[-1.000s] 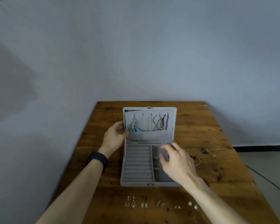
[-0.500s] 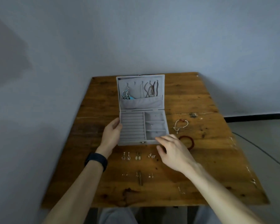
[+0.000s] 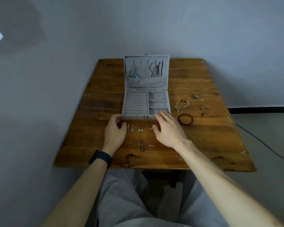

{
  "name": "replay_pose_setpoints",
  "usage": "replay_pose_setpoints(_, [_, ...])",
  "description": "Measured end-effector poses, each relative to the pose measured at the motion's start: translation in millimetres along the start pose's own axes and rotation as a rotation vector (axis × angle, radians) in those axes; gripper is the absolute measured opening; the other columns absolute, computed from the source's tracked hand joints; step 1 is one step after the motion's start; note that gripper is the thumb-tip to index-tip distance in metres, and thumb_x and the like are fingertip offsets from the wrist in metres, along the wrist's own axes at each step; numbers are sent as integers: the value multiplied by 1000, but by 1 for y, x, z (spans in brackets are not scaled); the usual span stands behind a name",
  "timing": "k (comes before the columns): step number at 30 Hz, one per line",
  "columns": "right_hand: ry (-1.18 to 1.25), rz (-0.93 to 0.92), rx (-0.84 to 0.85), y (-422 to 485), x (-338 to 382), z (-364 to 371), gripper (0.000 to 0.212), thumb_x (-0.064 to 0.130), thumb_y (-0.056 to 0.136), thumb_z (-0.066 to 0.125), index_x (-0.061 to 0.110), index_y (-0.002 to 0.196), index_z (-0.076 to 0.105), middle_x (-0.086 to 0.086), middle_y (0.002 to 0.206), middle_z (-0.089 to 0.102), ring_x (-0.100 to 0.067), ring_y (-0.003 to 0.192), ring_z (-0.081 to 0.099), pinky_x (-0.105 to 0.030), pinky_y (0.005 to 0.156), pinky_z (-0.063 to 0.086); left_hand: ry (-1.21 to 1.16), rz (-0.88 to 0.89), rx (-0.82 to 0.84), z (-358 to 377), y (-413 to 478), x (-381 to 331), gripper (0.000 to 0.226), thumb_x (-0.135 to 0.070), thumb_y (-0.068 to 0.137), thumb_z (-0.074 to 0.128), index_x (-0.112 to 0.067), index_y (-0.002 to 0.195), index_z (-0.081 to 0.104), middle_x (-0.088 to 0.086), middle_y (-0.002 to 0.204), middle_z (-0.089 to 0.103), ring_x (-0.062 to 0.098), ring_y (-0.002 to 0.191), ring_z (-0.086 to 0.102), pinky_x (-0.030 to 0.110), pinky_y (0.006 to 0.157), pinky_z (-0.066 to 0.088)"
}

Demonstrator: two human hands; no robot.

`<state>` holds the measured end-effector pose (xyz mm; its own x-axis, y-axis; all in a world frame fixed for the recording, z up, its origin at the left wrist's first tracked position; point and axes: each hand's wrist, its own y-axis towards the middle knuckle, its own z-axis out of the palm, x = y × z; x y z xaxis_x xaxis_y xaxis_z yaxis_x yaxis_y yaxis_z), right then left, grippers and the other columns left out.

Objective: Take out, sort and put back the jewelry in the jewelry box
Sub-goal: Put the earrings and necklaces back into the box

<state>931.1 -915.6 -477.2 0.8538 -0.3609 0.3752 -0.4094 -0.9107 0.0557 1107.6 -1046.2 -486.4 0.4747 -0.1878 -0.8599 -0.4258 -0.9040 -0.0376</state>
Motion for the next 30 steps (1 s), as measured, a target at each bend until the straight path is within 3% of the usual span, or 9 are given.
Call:
replay_pose_setpoints(4, [12,-65,-82,-5,31,4,50,36,99,55,20,145,48,-6,145,50,-25,135,45,-39,109,40,98,33,-120,3,-8,12,20,-15,96,61,-21,115,62,-5,122,54,16,121,51,22,98,34])
replay_pose_setpoints(8, [-24,-95,-95,0,55,16,38,34,97,57,23,133,61,-2,125,64,-22,116,53,-38,90,50,198,79,-116,7,-8,22,26,-25,97,61,-22,122,68,1,136,52,17,129,45,25,105,33])
replay_pose_setpoints(12, [-111,-31,-66,10,67,27,35,38,98,55,21,127,66,-4,119,65,-26,115,51,-40,90,47,302,126,-123,10,-7,26,30,-37,98,60,-29,126,69,-1,139,54,21,126,45,40,107,41])
replay_pose_setpoints(19, [-158,16,-76,21,80,36,34,40,102,47,24,124,68,-2,119,65,-25,116,48,-42,92,41,334,164,-145,11,-8,30,20,-34,97,62,-34,113,74,-1,136,56,21,123,47,37,102,42])
replay_pose_setpoints(30, [-134,16,-105,20,82,43,31,33,103,46,24,119,71,-1,116,67,-25,113,50,-41,89,42,346,171,-139,11,-9,33,21,-33,97,59,-34,111,74,-6,137,56,17,125,44,38,106,39])
